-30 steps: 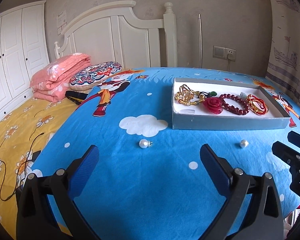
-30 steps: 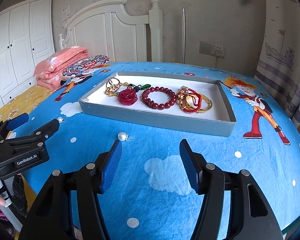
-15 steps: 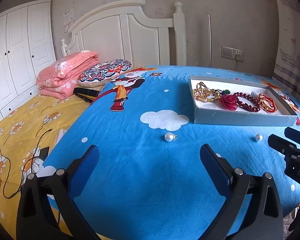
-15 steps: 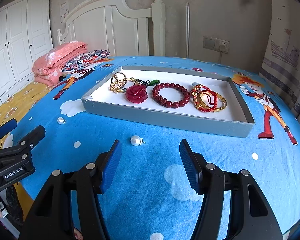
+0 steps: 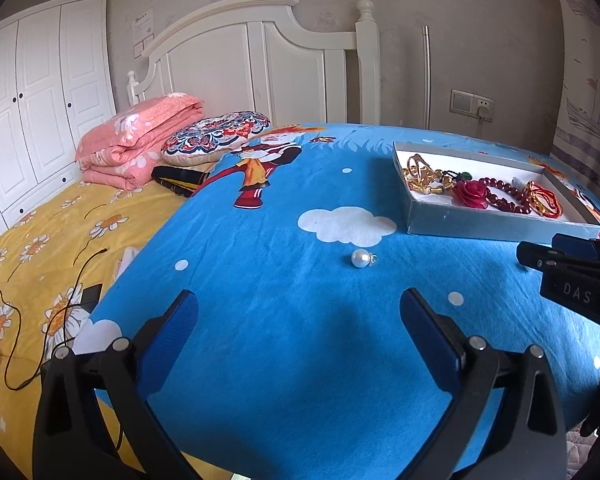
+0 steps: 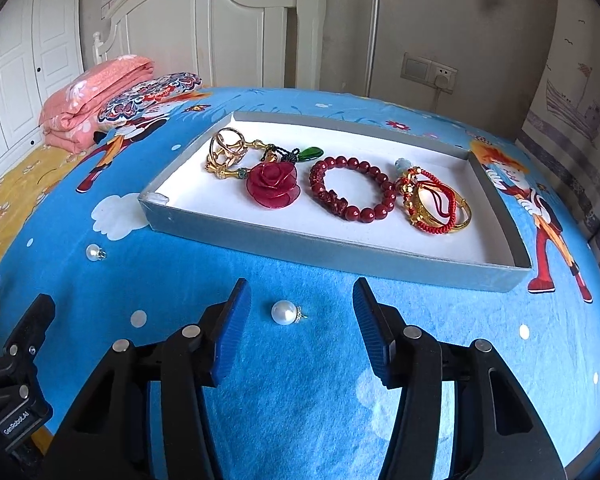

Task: Organize jewelry
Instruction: 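Close the right tool on a pearl earring on the cover, then grasp the other pearl earring with the left tool while the right tool holds its pearl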

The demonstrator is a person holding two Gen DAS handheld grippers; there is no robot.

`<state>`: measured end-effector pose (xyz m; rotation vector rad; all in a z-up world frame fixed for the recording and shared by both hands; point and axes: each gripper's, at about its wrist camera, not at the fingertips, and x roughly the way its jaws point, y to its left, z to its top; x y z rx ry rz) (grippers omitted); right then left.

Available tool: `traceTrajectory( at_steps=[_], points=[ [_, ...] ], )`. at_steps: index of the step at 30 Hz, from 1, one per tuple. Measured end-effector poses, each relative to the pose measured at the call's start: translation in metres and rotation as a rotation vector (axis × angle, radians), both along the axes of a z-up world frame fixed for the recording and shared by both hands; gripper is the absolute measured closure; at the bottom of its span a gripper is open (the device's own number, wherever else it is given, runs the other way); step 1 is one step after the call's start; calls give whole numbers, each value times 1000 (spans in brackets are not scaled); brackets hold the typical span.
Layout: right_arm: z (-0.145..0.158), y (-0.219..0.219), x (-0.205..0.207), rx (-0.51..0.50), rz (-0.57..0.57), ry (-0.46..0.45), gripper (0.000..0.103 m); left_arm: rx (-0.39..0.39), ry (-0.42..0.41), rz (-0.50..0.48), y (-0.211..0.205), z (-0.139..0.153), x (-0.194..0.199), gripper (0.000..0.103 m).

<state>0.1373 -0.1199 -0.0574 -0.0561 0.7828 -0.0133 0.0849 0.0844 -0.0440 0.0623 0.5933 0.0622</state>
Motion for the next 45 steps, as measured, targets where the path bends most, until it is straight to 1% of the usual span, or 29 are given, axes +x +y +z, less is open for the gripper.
traceTrajectory(
  at_steps=[1,3,4,5,7,8,13,17,20,23,25,29,30,32,33,38,41,43,44,45],
  points=[
    [-1,0,1,-3,1,8,59,0,0,0,0,0,0,5],
    [-5,0,2,-8,2,26,69,-2,2,1,1,-1,0,5],
    [-6,-1,2,-8,5,37,72,-3,3,2,2,-2,0,5],
    [-7,-1,1,-3,13,35,75,-3,4,3,2,-3,0,5],
    [-8,-2,-3,-5,30,31,79,-5,6,5,3,-4,0,5],
    [-8,-2,-5,-5,38,26,84,-6,6,6,3,-4,0,5],
    [-10,-14,-21,31,56,5,84,-12,7,2,2,-2,0,5],
    [-10,-25,-32,59,56,-10,84,-29,18,-21,-2,0,4,5],
    [-10,-29,-36,76,58,-16,84,-35,26,-51,-8,4,14,5],
    [-10,-28,-38,91,72,-19,84,-28,53,-48,-13,5,31,5],
    [-10,-27,-40,91,78,-23,84,-33,68,-46,-14,6,43,9],
    [-10,-28,-40,103,85,-25,84,-16,119,-59,-18,3,64,25],
    [-11,-29,-41,105,86,-26,84,-20,146,-69,-19,1,69,30],
    [-11,-29,-42,109,87,-27,84,-21,185,-82,-19,-3,76,38],
    [-11,-29,-42,110,88,-28,84,-19,198,-85,-20,-5,78,40],
    [-10,-27,-43,113,96,-30,84,8,227,-102,-24,-7,84,41],
    [-11,-28,-43,116,96,-30,84,16,240,-110,-27,-7,88,47],
    [-10,-29,-44,119,93,-31,84,7,243,-121,-27,-7,90,57],
    [-10,-30,-44,119,92,-31,84,0,242,-130,-27,-7,90,68],
    [-10,-30,-44,120,92,-32,84,-2,239,-139,-28,-7,89,81]
  ],
)
